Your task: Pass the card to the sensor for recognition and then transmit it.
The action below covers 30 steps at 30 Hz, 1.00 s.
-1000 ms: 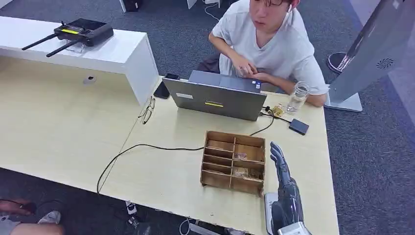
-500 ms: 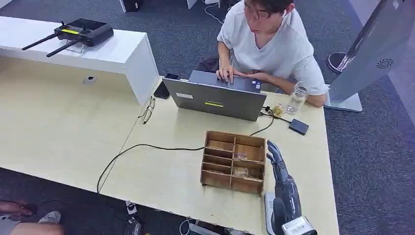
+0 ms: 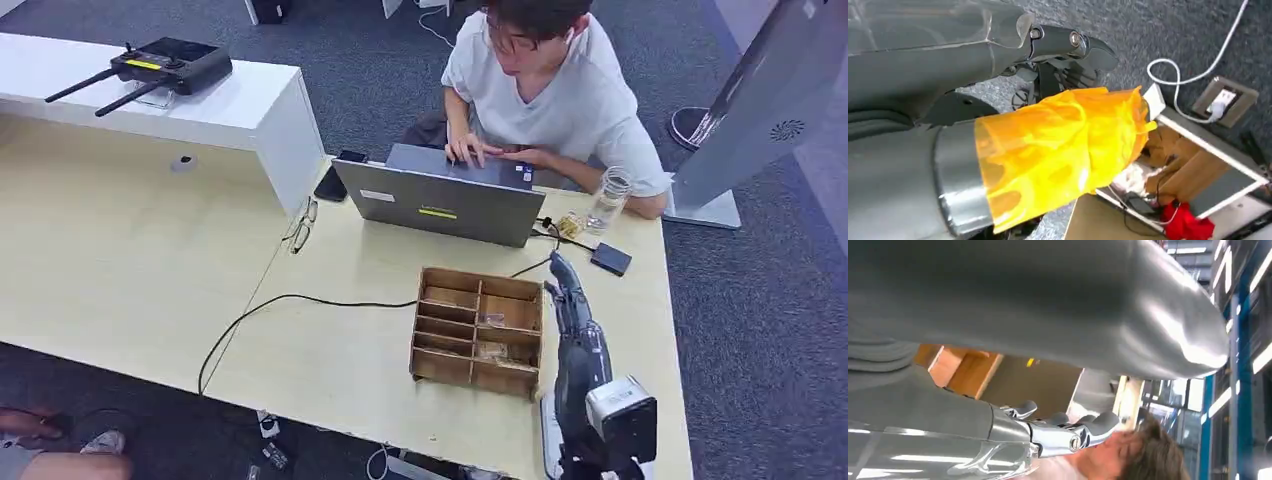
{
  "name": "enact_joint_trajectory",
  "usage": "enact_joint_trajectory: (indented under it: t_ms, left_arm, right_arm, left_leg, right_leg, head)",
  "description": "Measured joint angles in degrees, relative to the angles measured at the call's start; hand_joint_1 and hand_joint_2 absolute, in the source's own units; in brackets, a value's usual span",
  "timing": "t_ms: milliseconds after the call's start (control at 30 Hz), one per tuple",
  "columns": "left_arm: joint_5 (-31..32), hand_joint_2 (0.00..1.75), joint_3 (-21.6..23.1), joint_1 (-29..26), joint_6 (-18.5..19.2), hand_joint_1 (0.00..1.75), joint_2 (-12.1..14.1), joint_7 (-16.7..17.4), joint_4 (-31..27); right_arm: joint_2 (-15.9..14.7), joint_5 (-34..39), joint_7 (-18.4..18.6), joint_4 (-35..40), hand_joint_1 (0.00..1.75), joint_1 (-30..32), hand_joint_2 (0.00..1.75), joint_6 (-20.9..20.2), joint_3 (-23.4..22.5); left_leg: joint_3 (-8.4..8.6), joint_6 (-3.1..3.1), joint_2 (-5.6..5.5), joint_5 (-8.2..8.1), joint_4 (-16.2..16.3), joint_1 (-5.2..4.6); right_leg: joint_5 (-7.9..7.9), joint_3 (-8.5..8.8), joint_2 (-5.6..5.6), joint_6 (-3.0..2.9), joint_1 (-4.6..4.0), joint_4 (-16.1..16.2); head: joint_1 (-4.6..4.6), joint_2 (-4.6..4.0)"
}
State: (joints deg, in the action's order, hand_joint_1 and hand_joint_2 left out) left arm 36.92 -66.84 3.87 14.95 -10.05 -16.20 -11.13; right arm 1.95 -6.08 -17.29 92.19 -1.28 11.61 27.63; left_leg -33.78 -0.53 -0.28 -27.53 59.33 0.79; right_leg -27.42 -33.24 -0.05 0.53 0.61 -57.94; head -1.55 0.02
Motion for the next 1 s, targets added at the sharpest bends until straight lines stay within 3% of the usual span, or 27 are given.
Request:
enact_joint_trajectory:
  t_ms: [267,467,1000]
  left_arm:
    - [-1.46,0.00,-1.68,-0.11,-0.83,0.00,0.00,-0.09,-1.03]
    - [-3.00,0.00,-3.02,-0.24,-1.99,0.00,-0.28,-0.96,-1.66]
    - [-5.37,0.00,-6.14,-0.43,-5.40,0.00,-1.60,-2.36,-4.28]
  right_arm:
    - [1.27,-2.12,0.61,-2.01,0.00,-1.45,0.00,1.35,-4.15]
    - [-1.42,0.90,-1.77,-6.05,0.00,-7.06,0.00,-1.27,-8.20]
    - [-2.01,-0.54,-2.42,-7.45,0.00,-6.92,0.00,0.92,-10.14]
  left_leg:
    - [-0.01,0.00,0.00,0.00,0.00,-0.02]
    - [0.03,0.03,0.00,0.02,0.03,-0.02]
    - [0.02,0.02,0.01,0.00,0.02,-0.01]
  right_leg:
    - [0.00,0.00,0.00,0.00,0.02,0.01]
    - [0.03,0.03,-0.01,0.00,0.02,0.01]
    - [0.01,0.00,0.00,0.00,0.02,0.01]
  head:
    - [0.00,0.00]
    - [0.02,0.00]
    - [0.00,0.00]
